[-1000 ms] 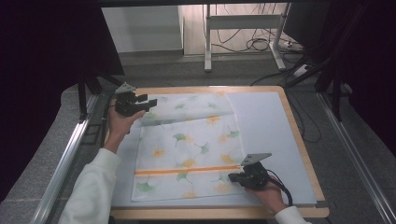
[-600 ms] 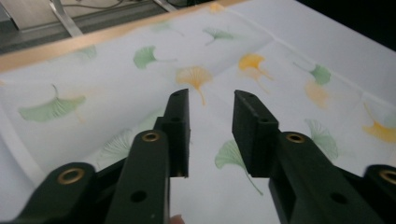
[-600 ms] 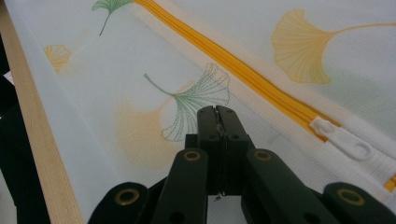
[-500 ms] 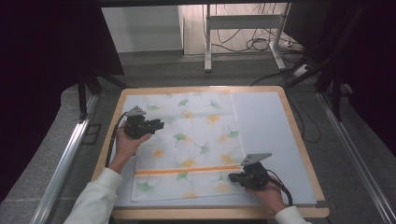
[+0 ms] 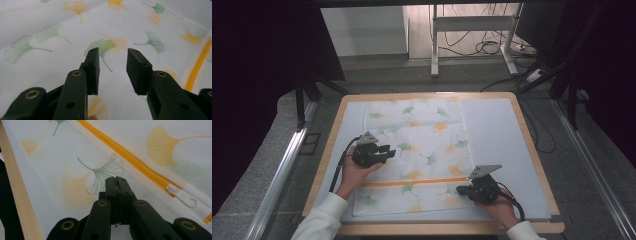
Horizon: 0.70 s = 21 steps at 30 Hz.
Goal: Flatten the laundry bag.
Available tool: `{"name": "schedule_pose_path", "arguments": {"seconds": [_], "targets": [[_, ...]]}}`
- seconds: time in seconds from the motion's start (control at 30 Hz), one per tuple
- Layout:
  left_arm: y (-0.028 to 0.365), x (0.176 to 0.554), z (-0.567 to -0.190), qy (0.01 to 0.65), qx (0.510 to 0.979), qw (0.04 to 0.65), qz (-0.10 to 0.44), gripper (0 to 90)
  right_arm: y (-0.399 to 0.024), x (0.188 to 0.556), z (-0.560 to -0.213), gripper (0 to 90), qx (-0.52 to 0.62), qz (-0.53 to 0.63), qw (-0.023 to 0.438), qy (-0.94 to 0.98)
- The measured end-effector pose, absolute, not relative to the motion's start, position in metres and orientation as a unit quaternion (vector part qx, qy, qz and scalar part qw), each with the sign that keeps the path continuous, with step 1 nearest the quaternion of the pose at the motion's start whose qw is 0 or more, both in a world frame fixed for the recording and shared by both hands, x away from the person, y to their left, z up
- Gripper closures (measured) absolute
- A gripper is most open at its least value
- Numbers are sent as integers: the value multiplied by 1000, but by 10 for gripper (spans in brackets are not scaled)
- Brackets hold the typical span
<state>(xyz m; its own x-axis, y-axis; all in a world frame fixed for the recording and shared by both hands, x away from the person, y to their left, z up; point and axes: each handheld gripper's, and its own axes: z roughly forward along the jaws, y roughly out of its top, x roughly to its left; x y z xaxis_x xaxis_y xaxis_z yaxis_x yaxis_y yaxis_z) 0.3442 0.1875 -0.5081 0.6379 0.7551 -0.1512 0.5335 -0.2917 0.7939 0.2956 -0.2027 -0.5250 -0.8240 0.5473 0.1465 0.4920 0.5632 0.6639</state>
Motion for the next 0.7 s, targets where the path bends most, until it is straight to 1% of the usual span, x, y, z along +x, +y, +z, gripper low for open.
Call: {"name": "schedule_pose_path", "arguments": {"seconds": [0.2, 0.3, 0.53, 0.7], "targets": [[178, 328, -509, 402, 798, 434, 120, 570, -203, 295, -525, 878, 291, 362, 42, 885], [173, 321, -508, 396, 800, 435, 115, 530, -203, 294, -525, 876, 291, 363, 42, 884], [163, 311, -506, 381, 808, 435, 114, 401, -203, 294, -525, 871, 295, 364, 43, 882], [155, 310, -507, 374, 814, 430, 113, 362, -203, 294, -525, 870, 294, 364, 46, 883]]}}
